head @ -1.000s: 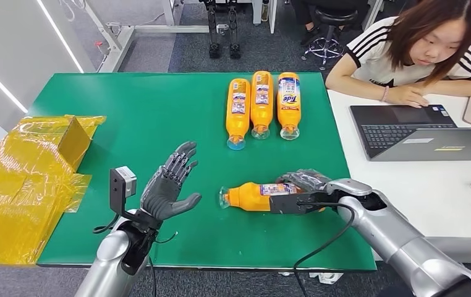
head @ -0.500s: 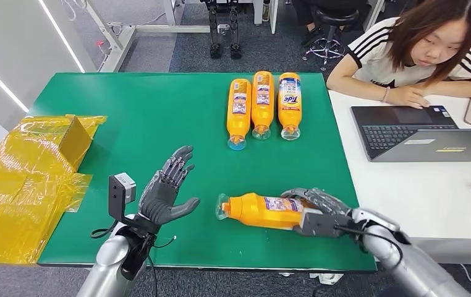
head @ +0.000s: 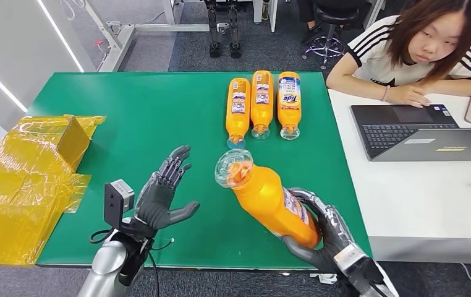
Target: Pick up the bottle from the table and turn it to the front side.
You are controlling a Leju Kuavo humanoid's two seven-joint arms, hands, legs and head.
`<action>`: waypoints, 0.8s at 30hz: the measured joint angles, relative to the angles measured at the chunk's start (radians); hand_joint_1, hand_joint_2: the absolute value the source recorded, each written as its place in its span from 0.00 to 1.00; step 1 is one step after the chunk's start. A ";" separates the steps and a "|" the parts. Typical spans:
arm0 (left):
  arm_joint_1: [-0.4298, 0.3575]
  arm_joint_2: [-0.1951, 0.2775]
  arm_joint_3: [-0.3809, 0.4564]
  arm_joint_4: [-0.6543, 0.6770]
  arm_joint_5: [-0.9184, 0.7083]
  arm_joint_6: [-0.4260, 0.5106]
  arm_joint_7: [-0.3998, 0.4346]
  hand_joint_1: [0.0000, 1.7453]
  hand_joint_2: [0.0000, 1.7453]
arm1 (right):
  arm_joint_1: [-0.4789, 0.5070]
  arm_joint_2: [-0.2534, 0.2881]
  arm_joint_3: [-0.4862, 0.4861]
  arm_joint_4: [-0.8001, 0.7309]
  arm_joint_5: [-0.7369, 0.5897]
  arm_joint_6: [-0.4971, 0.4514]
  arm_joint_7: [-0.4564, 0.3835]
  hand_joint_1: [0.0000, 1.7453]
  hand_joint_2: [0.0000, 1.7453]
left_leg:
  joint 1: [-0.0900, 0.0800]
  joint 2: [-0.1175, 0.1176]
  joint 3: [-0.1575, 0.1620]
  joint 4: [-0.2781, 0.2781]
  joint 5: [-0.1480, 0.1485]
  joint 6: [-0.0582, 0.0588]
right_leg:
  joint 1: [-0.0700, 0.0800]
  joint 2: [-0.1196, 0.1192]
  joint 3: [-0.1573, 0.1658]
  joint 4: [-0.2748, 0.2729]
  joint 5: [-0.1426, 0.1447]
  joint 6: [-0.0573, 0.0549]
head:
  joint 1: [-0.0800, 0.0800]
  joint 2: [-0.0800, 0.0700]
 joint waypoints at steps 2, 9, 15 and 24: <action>0.000 -0.004 0.000 -0.003 -0.005 -0.009 0.004 0.00 1.00 | 0.008 0.022 -0.017 -0.016 -0.006 0.006 -0.004 1.00 1.00 | 0.000 0.000 0.000 0.000 0.000 0.000 | 0.000 0.000 0.000 0.000 0.000 0.000 | 0.000 0.000; -0.025 -0.028 0.000 -0.003 -0.012 -0.038 0.011 0.00 1.00 | 0.006 0.072 -0.035 -0.019 -0.013 0.011 -0.006 1.00 1.00 | 0.000 0.000 0.000 0.000 0.000 0.000 | 0.000 0.000 0.000 0.000 0.000 0.000 | 0.000 0.000; -0.089 -0.033 -0.001 0.001 0.014 -0.082 0.027 0.00 1.00 | -0.082 0.108 -0.034 0.051 0.008 -0.029 0.019 1.00 1.00 | 0.000 0.002 0.000 0.000 0.001 -0.001 | 0.000 0.002 0.000 0.000 0.002 0.000 | 0.000 0.000; -0.281 -0.046 -0.002 0.063 0.149 -0.175 0.147 0.00 1.00 | -0.336 0.157 0.016 0.308 0.073 -0.129 0.018 1.00 1.00 | 0.000 0.003 0.000 0.001 0.004 -0.001 | 0.000 0.004 -0.001 0.001 0.005 -0.001 | 0.000 0.000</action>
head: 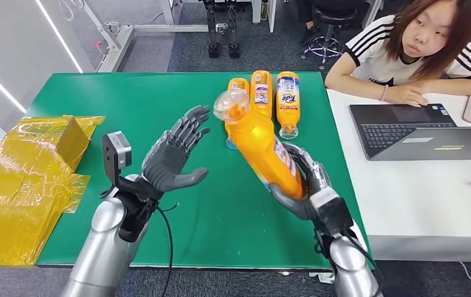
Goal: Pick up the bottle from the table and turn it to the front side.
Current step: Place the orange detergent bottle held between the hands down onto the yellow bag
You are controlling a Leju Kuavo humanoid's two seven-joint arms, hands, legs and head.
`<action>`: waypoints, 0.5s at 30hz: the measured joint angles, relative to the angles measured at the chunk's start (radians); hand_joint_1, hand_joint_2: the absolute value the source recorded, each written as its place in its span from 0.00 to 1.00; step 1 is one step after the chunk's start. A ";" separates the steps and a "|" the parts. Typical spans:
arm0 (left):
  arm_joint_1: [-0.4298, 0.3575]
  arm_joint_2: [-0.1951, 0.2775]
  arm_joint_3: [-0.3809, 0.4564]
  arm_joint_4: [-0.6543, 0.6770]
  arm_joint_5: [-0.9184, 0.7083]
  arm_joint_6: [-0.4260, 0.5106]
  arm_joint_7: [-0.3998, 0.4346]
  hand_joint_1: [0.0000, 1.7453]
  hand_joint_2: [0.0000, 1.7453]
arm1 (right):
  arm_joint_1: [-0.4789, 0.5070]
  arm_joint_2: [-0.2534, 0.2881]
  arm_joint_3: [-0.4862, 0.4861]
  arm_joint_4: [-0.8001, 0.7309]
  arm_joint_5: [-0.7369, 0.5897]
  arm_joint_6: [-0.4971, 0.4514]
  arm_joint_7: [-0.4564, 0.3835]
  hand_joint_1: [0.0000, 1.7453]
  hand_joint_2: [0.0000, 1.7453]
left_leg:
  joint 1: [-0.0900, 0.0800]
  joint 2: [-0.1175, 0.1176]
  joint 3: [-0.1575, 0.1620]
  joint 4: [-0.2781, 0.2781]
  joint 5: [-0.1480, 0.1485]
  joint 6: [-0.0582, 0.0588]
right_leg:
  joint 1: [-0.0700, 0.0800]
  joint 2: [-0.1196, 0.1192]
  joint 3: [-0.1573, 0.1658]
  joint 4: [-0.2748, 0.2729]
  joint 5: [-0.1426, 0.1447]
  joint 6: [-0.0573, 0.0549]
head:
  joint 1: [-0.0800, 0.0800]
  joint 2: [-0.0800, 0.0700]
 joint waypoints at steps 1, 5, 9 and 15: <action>-0.039 -0.002 0.000 0.018 0.022 -0.009 0.020 0.00 1.00 | -0.042 0.010 0.017 0.036 0.014 -0.014 0.005 1.00 1.00 | 0.000 0.000 0.000 0.000 0.001 0.000 | 0.000 0.000 0.000 0.000 0.001 0.000 | 0.000 0.000; -0.156 0.000 0.000 0.090 0.076 -0.031 0.050 0.00 1.00 | -0.161 0.038 0.079 0.129 0.050 -0.049 0.027 1.00 1.00 | 0.000 0.000 0.000 0.000 0.002 -0.001 | 0.000 0.000 0.000 0.000 0.001 0.000 | 0.000 0.000; -0.231 0.007 0.004 0.173 0.125 -0.053 0.046 0.00 1.00 | -0.217 0.045 0.129 0.164 0.091 -0.083 0.033 1.00 1.00 | 0.000 0.000 -0.001 0.000 0.002 -0.001 | 0.000 0.000 -0.001 0.001 0.001 0.000 | 0.000 0.000; -0.323 0.022 0.015 0.276 0.199 -0.066 0.045 0.00 1.00 | -0.280 0.049 0.193 0.165 0.127 -0.112 0.063 1.00 1.00 | 0.000 -0.001 -0.002 0.000 0.002 -0.001 | 0.000 -0.001 -0.002 0.001 0.001 0.000 | 0.000 0.000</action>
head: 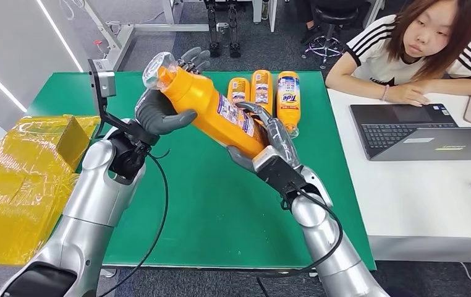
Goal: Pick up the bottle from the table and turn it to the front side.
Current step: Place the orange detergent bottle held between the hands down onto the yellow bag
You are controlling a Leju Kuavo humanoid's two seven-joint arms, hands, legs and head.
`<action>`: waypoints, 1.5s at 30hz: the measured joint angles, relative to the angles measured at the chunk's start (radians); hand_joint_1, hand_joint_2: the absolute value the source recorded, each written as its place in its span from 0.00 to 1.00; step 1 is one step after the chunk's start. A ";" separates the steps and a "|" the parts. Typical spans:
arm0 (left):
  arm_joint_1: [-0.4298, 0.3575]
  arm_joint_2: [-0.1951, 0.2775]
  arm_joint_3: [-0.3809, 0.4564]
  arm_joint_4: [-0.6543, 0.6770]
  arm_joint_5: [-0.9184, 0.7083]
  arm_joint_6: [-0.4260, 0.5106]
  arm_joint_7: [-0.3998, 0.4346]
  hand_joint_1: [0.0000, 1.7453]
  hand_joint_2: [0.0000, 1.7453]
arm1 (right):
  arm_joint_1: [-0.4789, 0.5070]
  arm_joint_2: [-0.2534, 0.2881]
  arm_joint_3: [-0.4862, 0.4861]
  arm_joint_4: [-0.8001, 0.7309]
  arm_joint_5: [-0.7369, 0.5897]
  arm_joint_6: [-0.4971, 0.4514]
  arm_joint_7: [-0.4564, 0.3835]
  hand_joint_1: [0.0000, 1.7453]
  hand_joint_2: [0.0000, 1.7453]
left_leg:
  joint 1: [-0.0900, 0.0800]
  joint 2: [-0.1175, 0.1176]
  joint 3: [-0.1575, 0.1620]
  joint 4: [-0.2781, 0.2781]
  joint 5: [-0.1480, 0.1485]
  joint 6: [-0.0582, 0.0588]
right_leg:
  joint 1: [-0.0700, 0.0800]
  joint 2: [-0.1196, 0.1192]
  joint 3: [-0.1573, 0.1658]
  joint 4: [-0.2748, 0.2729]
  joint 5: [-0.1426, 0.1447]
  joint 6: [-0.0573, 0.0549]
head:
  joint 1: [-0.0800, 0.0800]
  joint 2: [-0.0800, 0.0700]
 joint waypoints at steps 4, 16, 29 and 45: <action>-0.033 0.004 0.004 0.036 0.015 0.002 0.002 0.00 1.00 | -0.028 0.000 0.020 0.000 0.007 0.001 0.023 1.00 1.00 | 0.000 0.000 0.000 0.000 0.000 0.000 | 0.000 0.000 0.000 0.000 0.000 0.000 | 0.000 0.000; -0.058 0.011 0.009 0.075 0.045 0.036 -0.005 1.00 1.00 | -0.077 0.000 0.067 0.048 -0.002 -0.036 0.030 1.00 1.00 | 0.000 0.000 -0.001 0.000 0.000 0.000 | 0.000 0.000 -0.001 0.000 0.000 0.000 | 0.000 0.000; -0.028 0.035 0.018 0.072 0.195 0.118 0.023 1.00 1.00 | -0.128 0.012 0.127 0.124 -0.051 -0.065 0.007 0.51 1.00 | 0.000 0.000 -0.001 0.000 0.000 0.000 | 0.000 0.000 -0.001 0.000 0.000 0.000 | 0.000 0.000; -0.103 0.106 -0.097 0.070 -0.732 0.541 -0.105 1.00 1.00 | -0.093 -0.006 0.139 0.070 -0.079 -0.082 -0.010 0.00 1.00 | 0.001 0.000 -0.001 0.001 0.000 0.000 | 0.000 0.000 -0.002 0.000 0.000 0.000 | 0.000 0.000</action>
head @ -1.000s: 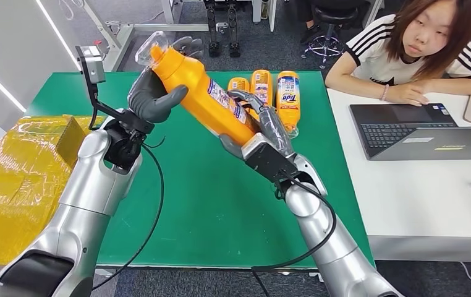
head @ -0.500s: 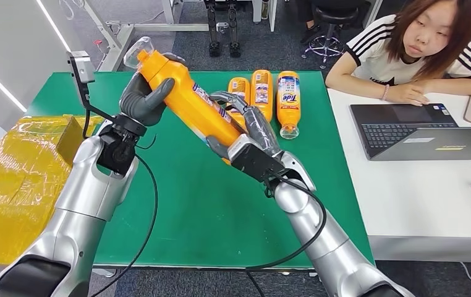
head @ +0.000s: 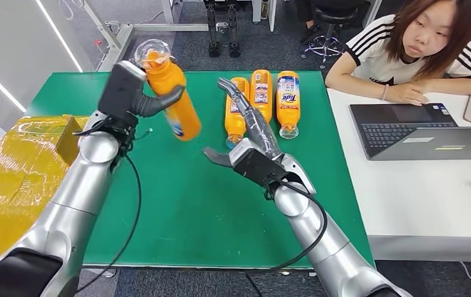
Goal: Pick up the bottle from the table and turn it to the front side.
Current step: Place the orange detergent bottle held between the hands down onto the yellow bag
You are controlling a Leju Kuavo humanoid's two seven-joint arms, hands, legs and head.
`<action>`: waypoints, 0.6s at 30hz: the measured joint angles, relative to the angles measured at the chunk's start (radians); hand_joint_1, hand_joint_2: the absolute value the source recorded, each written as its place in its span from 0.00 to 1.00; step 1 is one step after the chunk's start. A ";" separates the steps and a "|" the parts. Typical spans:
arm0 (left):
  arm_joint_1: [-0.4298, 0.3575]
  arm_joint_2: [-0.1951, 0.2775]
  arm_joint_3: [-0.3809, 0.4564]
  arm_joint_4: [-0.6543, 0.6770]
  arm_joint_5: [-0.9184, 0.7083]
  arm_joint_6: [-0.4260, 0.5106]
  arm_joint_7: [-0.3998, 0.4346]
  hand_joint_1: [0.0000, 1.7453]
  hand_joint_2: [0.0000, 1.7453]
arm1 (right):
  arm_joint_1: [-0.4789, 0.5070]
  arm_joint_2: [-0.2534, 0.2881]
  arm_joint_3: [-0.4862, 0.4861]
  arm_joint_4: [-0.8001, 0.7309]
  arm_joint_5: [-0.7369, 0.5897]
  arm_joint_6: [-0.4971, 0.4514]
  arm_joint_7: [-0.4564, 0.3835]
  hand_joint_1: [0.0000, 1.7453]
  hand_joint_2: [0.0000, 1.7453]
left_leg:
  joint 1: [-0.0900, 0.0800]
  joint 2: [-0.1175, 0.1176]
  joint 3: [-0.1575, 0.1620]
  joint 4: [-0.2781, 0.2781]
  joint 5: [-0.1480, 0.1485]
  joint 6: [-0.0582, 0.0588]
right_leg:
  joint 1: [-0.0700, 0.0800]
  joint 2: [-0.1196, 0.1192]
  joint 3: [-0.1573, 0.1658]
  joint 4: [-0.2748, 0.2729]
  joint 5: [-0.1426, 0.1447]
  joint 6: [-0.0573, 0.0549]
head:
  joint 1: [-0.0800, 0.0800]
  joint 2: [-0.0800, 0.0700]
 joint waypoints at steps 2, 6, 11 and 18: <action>-0.054 0.025 -0.050 0.001 -0.290 0.067 0.032 1.00 1.00 | 0.037 -0.019 -0.001 -0.058 0.001 0.009 -0.007 0.00 1.00 | 0.000 -0.001 0.000 0.000 0.000 0.000 | 0.000 -0.001 0.000 0.000 0.000 0.000 | 0.000 0.000; -0.135 0.057 -0.136 0.004 -0.623 0.099 0.076 1.00 1.00 | 0.104 -0.053 -0.004 -0.171 0.007 0.009 -0.023 0.00 1.00 | -0.001 0.001 -0.001 0.000 0.000 0.000 | 0.000 0.001 0.000 0.000 0.000 0.000 | 0.000 0.000; -0.181 0.093 -0.210 0.004 -0.806 0.048 0.099 1.00 1.00 | 0.178 -0.093 -0.015 -0.305 0.022 0.003 -0.026 0.00 1.00 | -0.001 0.001 -0.001 0.000 0.000 0.000 | 0.000 0.001 0.000 -0.001 0.000 0.000 | 0.000 0.000; -0.137 0.235 -0.229 -0.028 -0.851 -0.037 0.099 1.00 1.00 | 0.288 -0.162 -0.076 -0.453 0.034 -0.042 -0.063 0.00 1.00 | 0.000 0.006 0.001 -0.002 -0.001 0.000 | 0.000 0.006 0.000 0.000 0.000 0.000 | 0.000 0.000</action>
